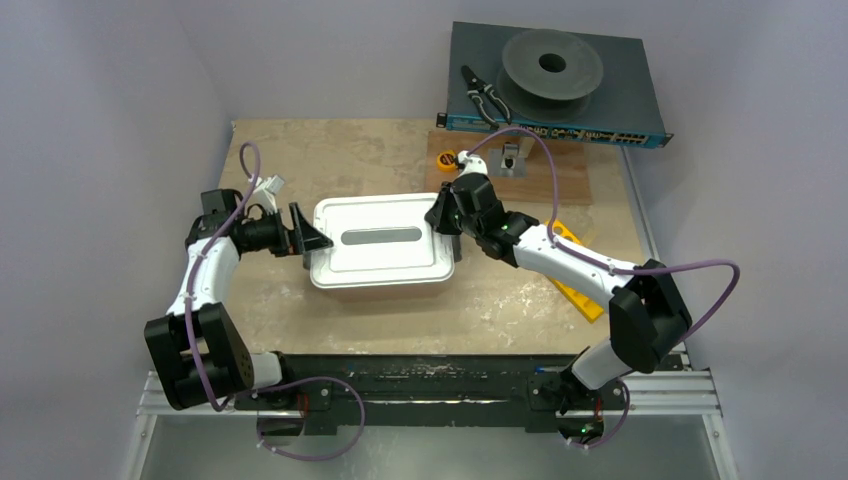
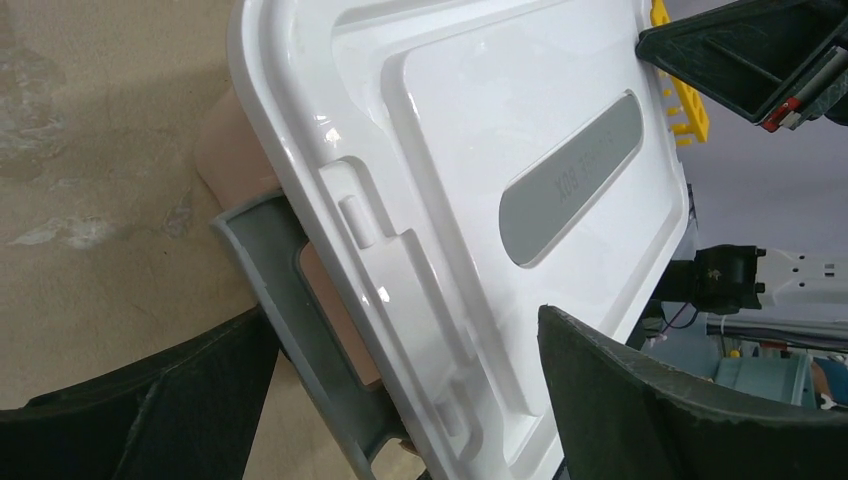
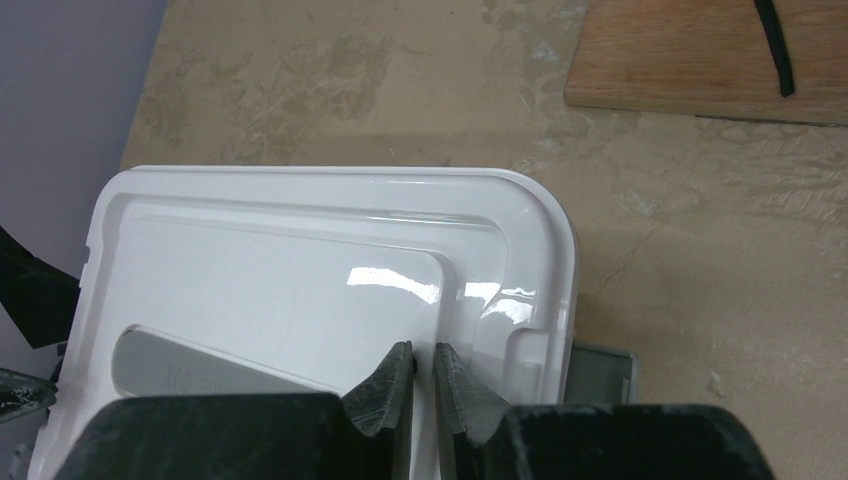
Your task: Organize the chemistry lab equipment
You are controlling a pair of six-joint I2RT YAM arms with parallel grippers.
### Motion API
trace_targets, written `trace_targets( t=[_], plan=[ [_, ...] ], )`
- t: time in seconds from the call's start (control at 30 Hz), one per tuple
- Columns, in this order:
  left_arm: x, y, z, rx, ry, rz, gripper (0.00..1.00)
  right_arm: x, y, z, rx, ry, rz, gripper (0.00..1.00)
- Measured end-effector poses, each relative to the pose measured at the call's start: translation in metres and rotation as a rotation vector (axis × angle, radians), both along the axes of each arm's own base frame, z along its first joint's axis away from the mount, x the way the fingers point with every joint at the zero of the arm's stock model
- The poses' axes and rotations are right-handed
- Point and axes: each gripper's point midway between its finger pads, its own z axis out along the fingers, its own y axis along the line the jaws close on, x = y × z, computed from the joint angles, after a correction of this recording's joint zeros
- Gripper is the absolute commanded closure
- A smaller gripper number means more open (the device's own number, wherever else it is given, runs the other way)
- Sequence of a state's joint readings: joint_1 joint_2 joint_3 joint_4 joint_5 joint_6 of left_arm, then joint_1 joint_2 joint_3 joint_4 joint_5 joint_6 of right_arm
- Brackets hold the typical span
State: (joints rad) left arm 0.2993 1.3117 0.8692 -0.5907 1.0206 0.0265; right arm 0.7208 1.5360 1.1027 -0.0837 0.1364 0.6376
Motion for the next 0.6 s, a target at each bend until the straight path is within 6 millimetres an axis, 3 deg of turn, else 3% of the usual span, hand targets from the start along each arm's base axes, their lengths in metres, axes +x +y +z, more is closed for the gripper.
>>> trace_targets(
  t=[0.2, 0.6],
  plan=[
    [-0.0007, 0.0021, 0.0032, 0.029, -0.022, 0.005, 0.29, -0.0002, -0.0003, -0.0002, 0.010, -0.005, -0.004, 0.93],
    [0.0003, 0.0007, 0.0022, 0.094, -0.041, 0.003, 0.37, 0.0011, -0.0010, -0.0002, 0.013, -0.008, -0.008, 0.94]
  ],
)
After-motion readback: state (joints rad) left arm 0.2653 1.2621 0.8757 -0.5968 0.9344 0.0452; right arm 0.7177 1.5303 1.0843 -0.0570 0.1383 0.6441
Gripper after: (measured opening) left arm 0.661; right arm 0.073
